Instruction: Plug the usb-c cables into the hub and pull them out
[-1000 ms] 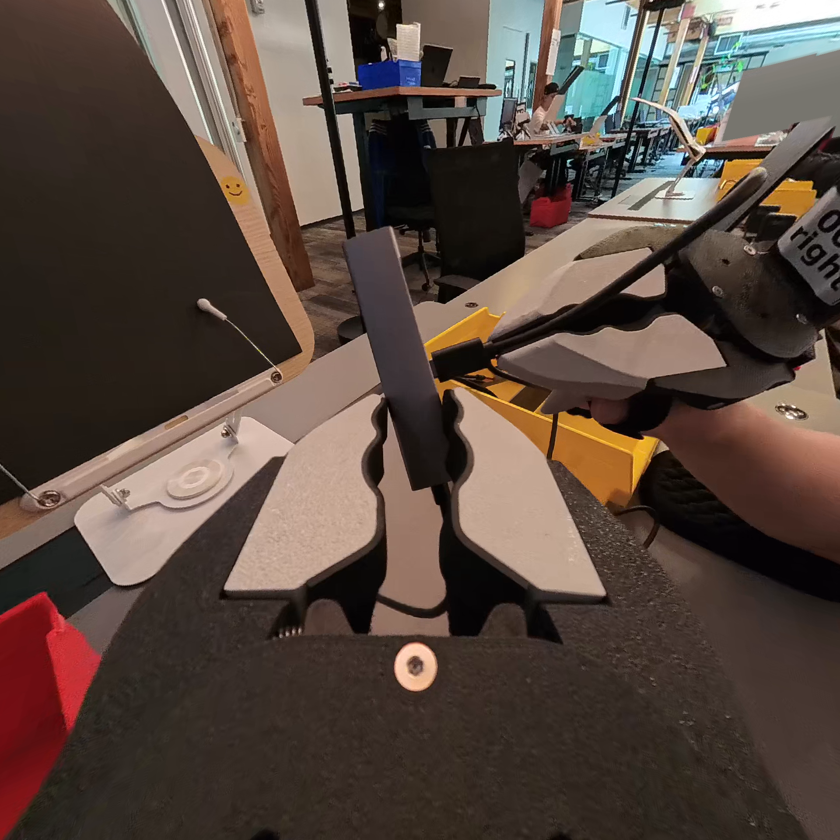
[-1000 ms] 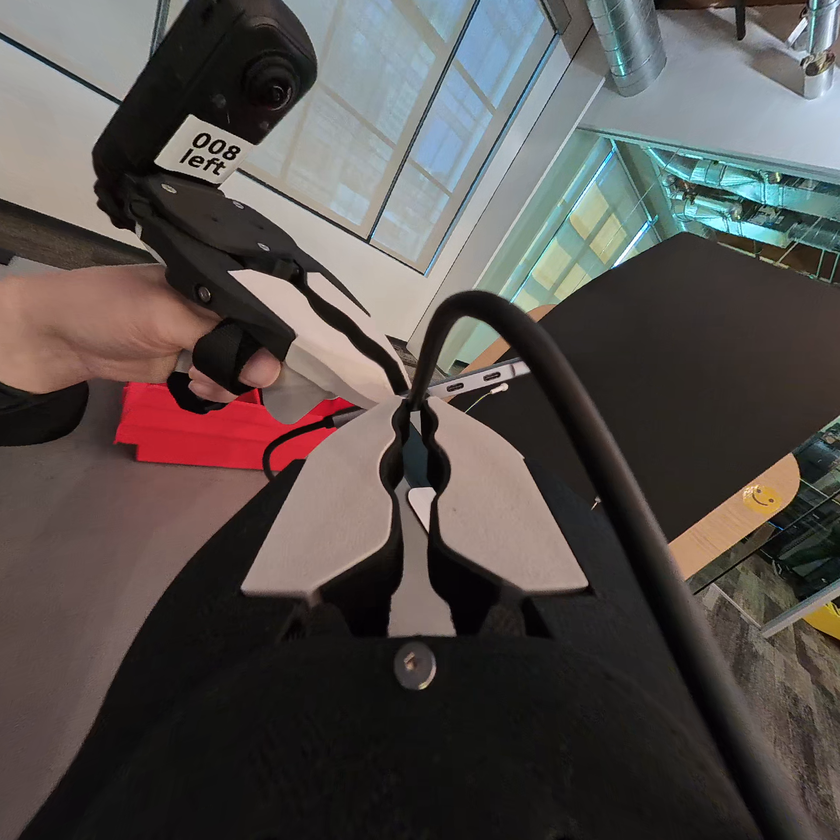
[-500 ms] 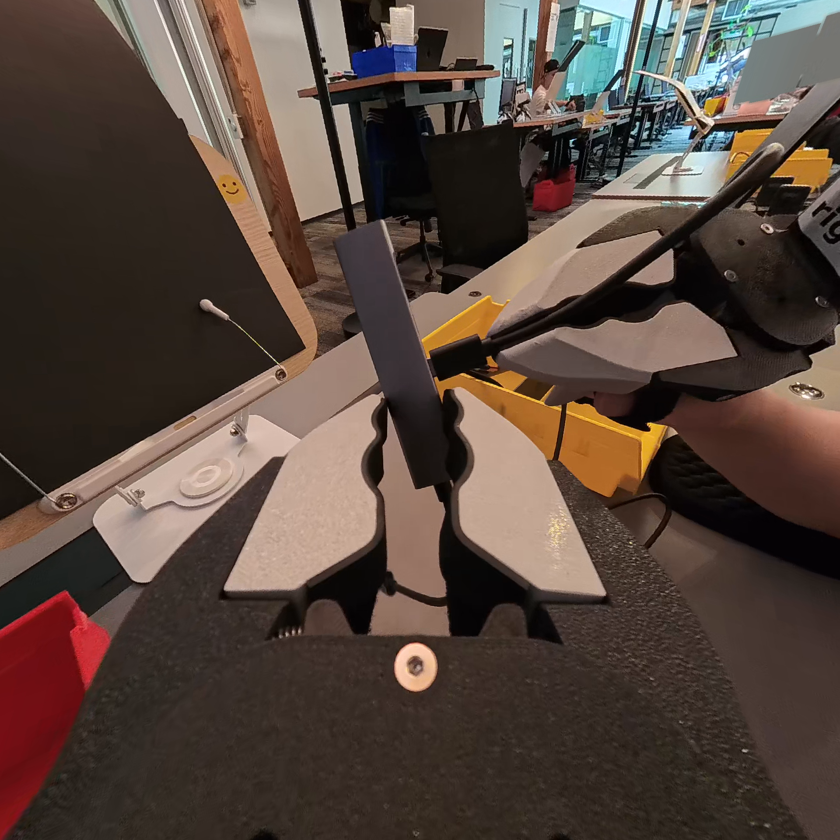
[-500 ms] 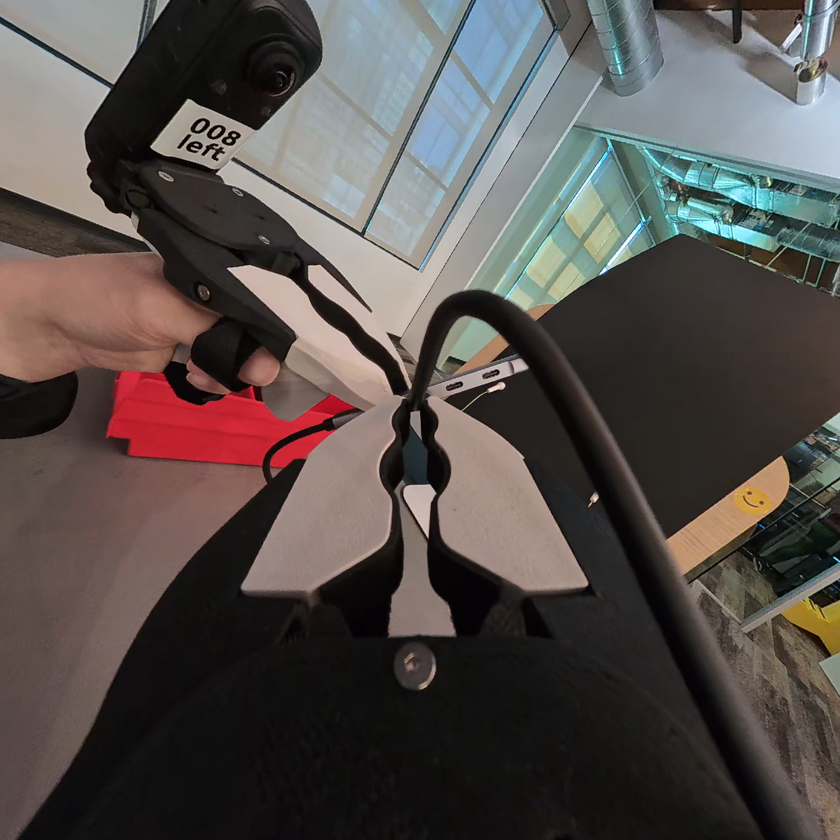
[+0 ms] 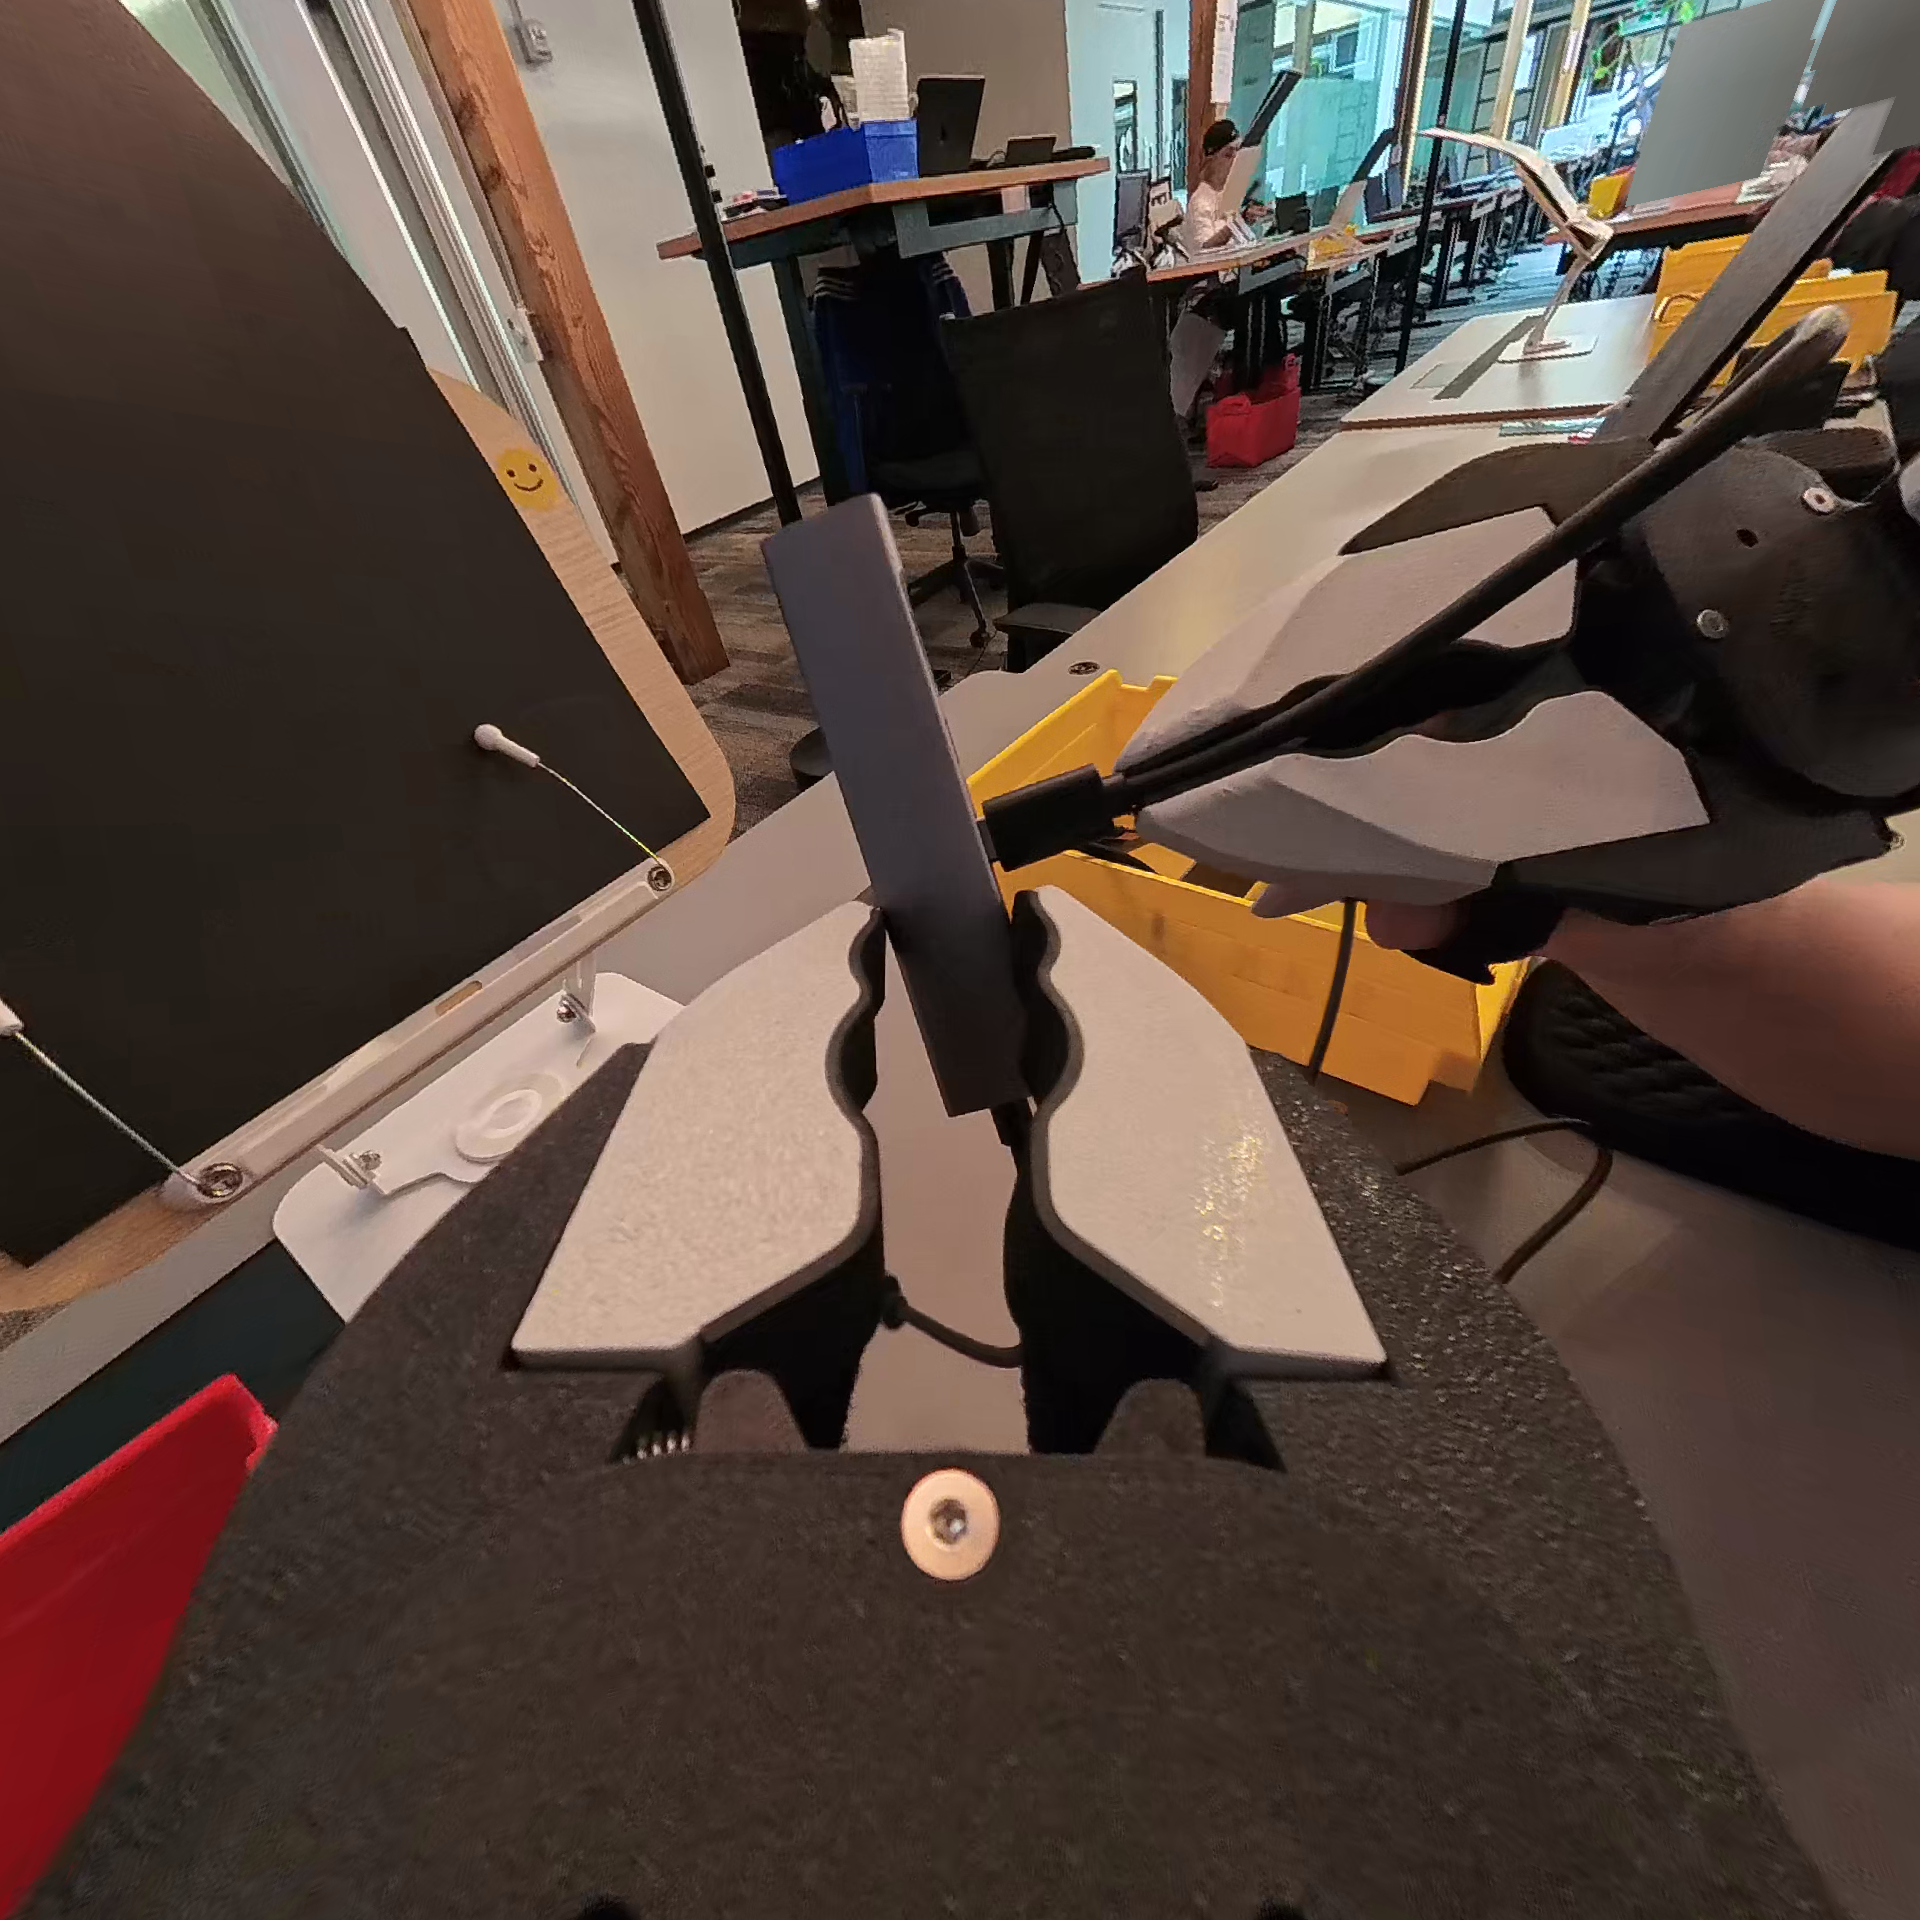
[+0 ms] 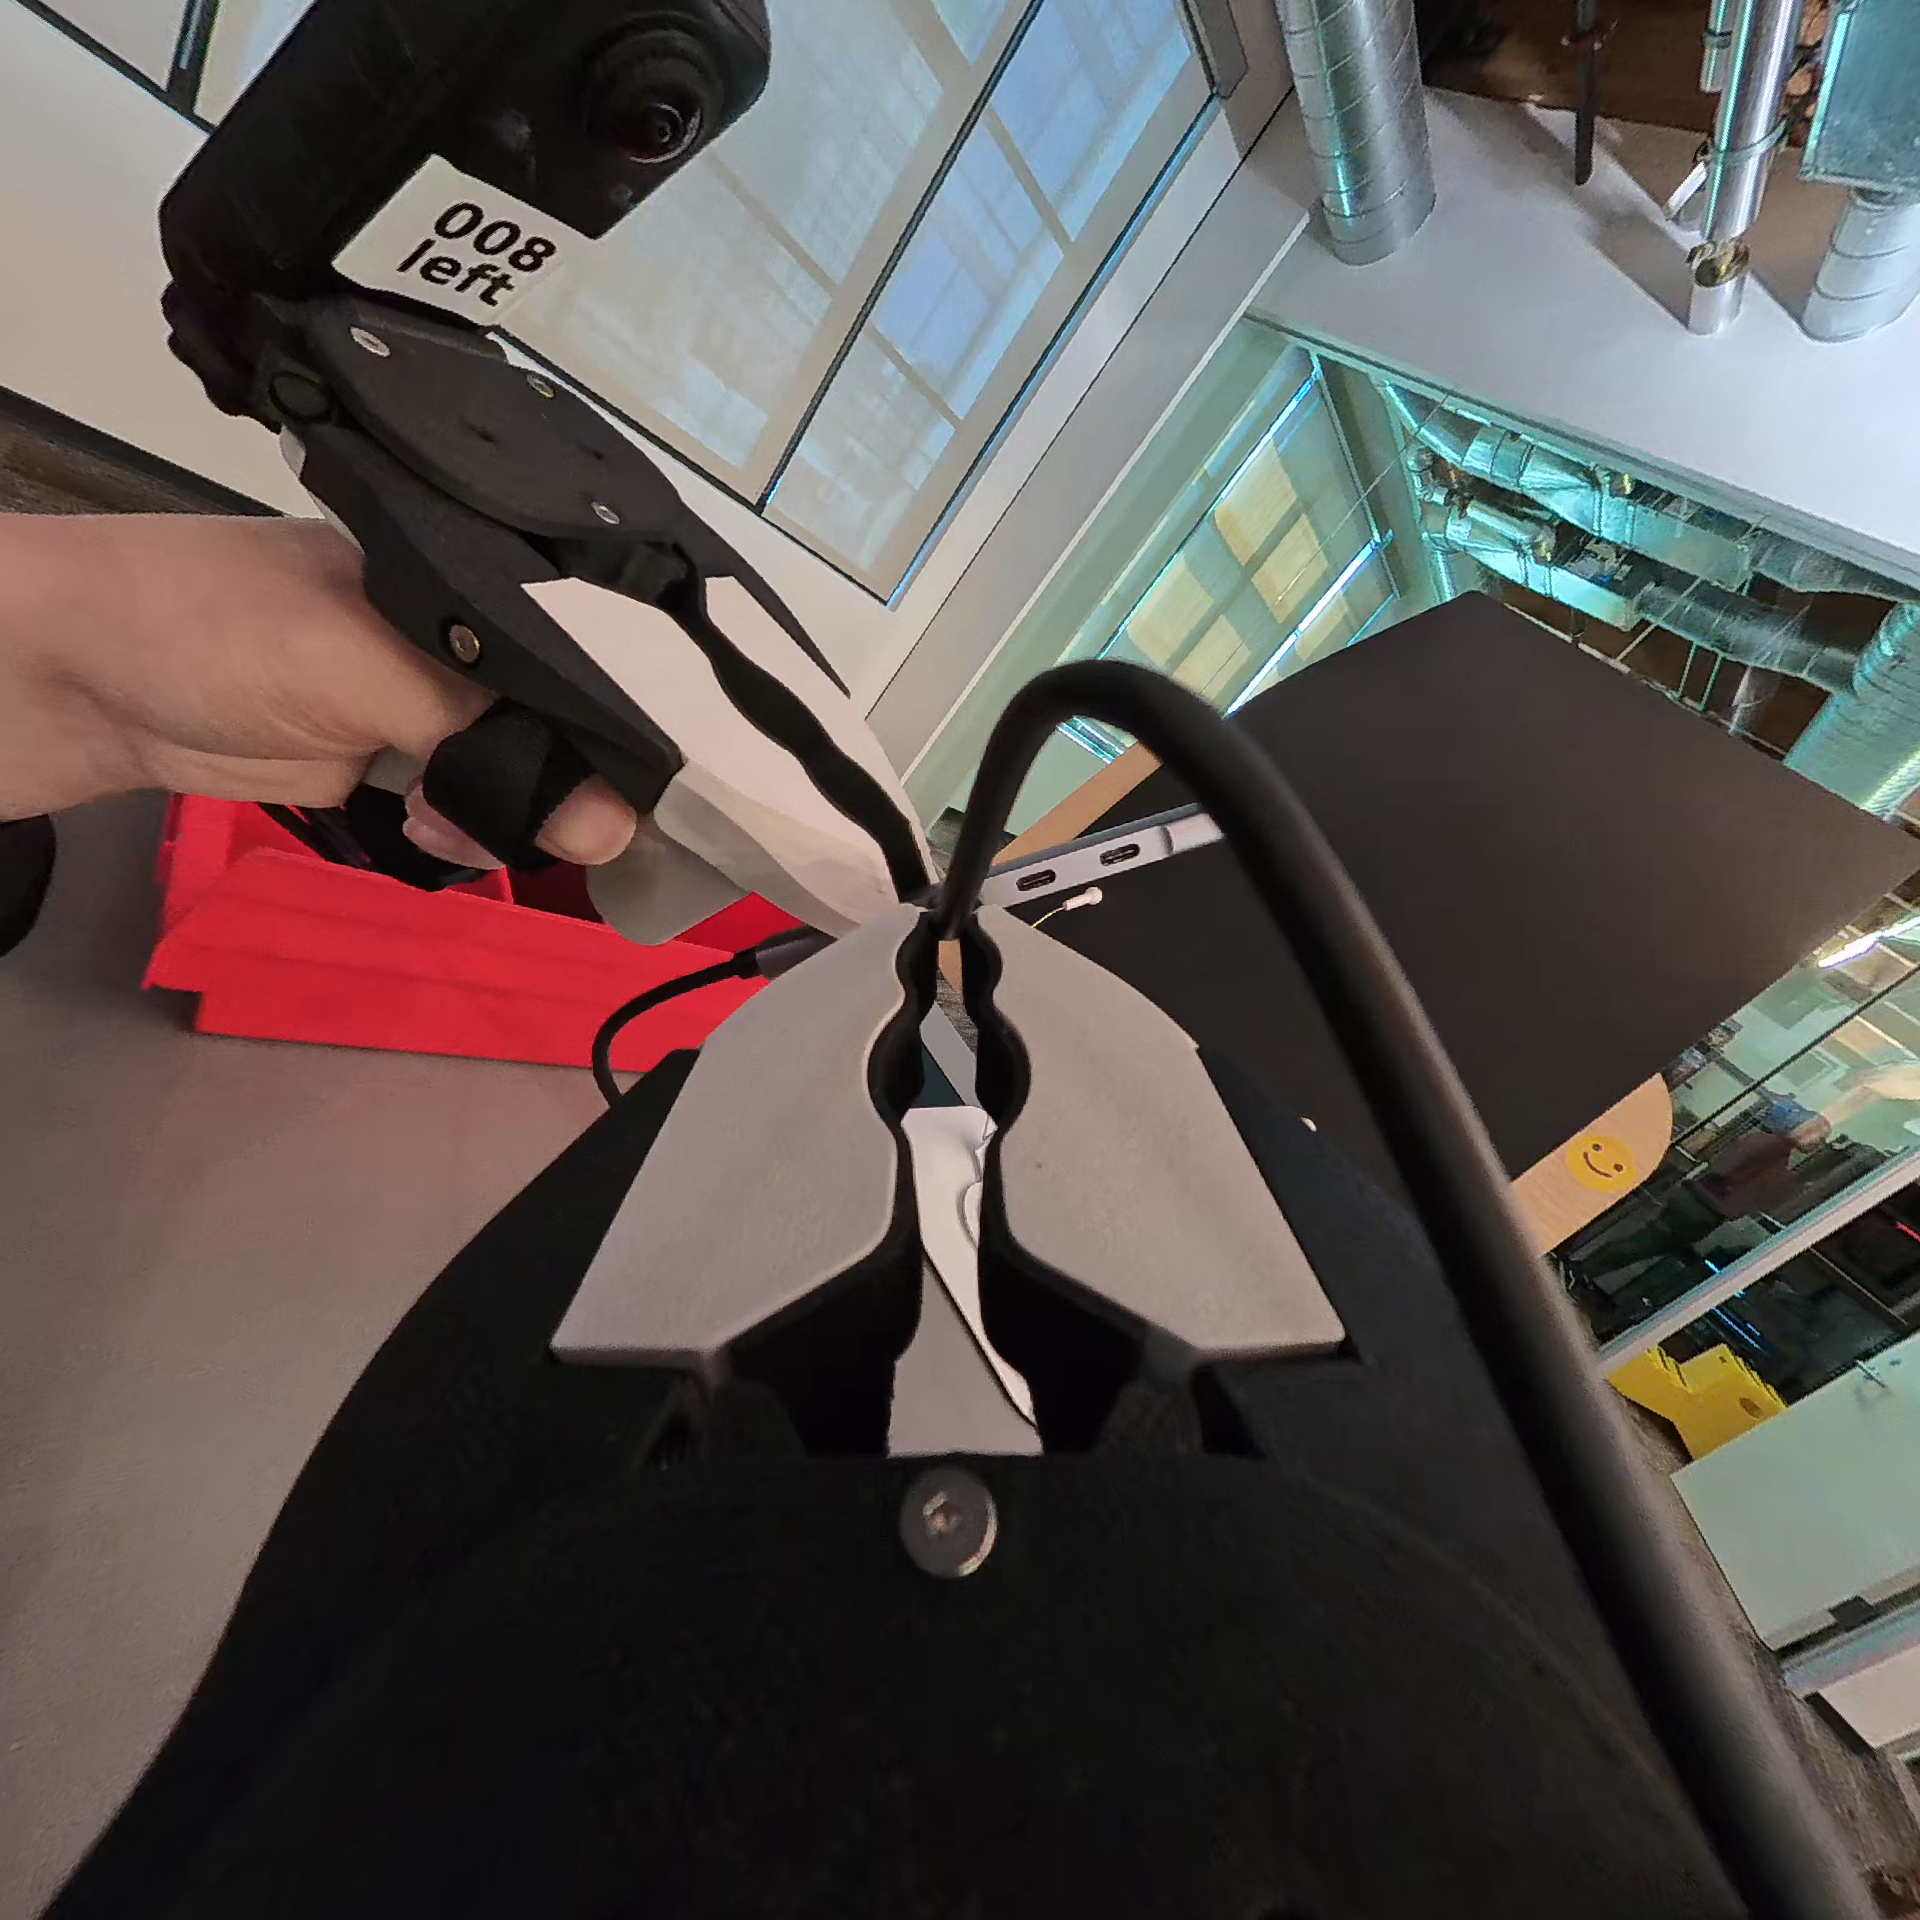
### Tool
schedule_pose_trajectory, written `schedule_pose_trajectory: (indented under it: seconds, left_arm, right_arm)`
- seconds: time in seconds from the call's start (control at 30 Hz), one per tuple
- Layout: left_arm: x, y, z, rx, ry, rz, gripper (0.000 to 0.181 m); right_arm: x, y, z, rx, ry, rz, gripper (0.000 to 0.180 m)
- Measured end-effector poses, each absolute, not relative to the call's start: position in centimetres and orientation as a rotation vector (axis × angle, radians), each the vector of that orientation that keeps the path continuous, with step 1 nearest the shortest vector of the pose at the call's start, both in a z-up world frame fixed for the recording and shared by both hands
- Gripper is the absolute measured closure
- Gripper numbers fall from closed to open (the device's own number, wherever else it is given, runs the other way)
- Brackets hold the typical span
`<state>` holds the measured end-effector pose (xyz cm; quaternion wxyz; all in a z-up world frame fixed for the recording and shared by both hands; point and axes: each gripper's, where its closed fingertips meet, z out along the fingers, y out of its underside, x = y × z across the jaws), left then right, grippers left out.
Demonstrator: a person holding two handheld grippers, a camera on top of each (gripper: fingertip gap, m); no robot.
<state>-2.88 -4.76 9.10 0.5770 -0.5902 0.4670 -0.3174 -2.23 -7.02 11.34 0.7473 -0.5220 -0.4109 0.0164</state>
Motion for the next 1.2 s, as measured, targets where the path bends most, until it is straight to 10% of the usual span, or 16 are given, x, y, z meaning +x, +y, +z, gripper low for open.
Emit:
schedule_pose_trajectory:
  seconds: [1.2]
  left_arm:
    - [-4.0, -5.8, 8.9, -1.349, 1.208, -0.76, 0.157]
  right_arm:
    - [-3.7, -8.1, 11.4, -1.163, -0.86, -0.015, 0.175]
